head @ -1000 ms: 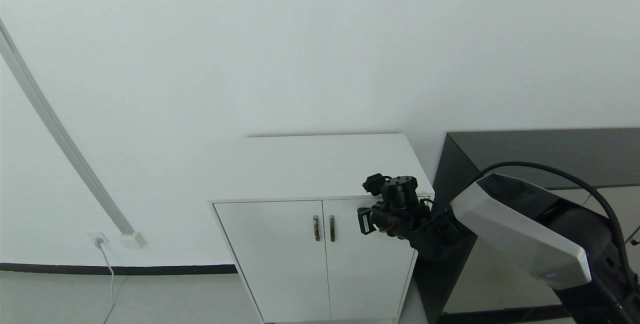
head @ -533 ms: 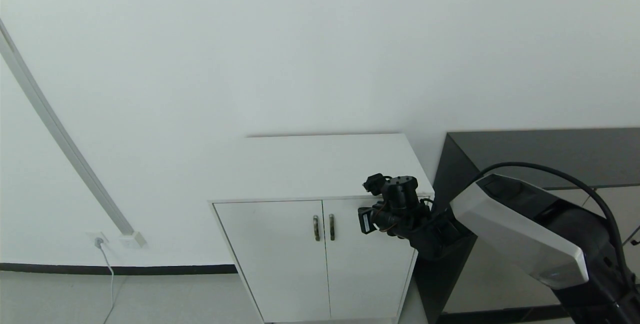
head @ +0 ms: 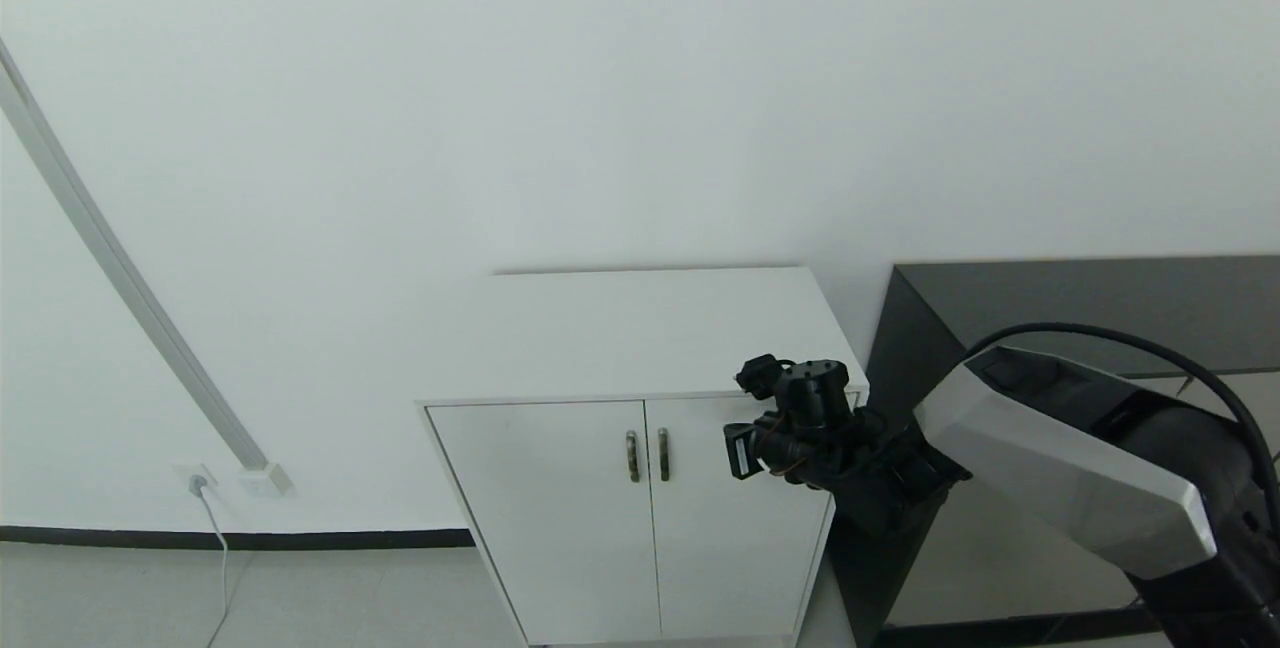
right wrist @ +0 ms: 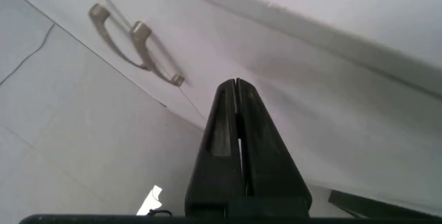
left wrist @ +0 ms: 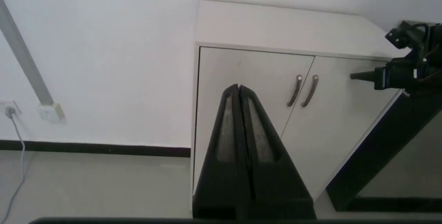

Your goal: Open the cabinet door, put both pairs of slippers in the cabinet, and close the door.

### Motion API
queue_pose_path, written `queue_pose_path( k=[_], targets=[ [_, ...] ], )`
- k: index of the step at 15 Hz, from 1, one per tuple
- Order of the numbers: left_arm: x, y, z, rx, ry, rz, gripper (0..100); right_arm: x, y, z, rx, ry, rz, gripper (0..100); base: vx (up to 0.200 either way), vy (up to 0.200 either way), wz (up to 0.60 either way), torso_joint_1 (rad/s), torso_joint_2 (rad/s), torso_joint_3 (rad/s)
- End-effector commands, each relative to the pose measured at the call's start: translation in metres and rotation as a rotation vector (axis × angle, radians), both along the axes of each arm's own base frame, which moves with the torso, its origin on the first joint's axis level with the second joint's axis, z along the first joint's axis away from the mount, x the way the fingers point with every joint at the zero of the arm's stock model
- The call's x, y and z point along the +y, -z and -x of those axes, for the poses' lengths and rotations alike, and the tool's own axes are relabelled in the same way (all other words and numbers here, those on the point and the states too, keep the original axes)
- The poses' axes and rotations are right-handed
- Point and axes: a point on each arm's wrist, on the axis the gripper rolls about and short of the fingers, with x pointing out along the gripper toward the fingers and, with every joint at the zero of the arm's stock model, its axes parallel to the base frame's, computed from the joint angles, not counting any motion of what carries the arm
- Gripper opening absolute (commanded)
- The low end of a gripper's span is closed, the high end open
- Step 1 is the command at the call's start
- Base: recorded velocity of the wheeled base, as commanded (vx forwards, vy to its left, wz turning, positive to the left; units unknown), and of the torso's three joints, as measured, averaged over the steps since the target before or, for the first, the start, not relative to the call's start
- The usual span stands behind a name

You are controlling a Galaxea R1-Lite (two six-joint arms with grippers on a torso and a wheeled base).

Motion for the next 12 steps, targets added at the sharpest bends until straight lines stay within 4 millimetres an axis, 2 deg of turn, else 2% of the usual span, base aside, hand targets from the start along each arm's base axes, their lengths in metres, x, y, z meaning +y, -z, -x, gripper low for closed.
queue_pose_path(
  k=[1, 4, 8, 11, 12],
  targets=[
    [0.000, 0.000, 0.000, -0.001, 0.000, 0.000, 0, -0.011, -0.029, 0.021, -0.043, -0.005, -0.026, 0, 0.000, 0.000, 0.00, 0.000, 0.00, 0.000],
    [0.000, 0.000, 0.000, 0.000, -0.001, 0.000, 0, -0.028, -0.050, 0.039, -0.072, 0.007, -0.043, 0, 0.000, 0.000, 0.00, 0.000, 0.00, 0.000],
    [0.000, 0.000, 0.000, 0.000, -0.001, 0.002, 0, -0.087, -0.090, 0.069, -0.125, 0.103, -0.067, 0, 0.000, 0.000, 0.00, 0.000, 0.00, 0.000],
    [0.000, 0.000, 0.000, -0.001, -0.001, 0.002, 0, -0.125, -0.105, 0.101, -0.145, 0.209, -0.046, 0, 0.000, 0.000, 0.00, 0.000, 0.00, 0.000],
    [0.000, 0.000, 0.000, -0.001, -0.001, 0.002, 0, -0.130, -0.107, 0.106, -0.156, 0.236, -0.031, 0, 0.000, 0.000, 0.00, 0.000, 0.00, 0.000]
  ],
)
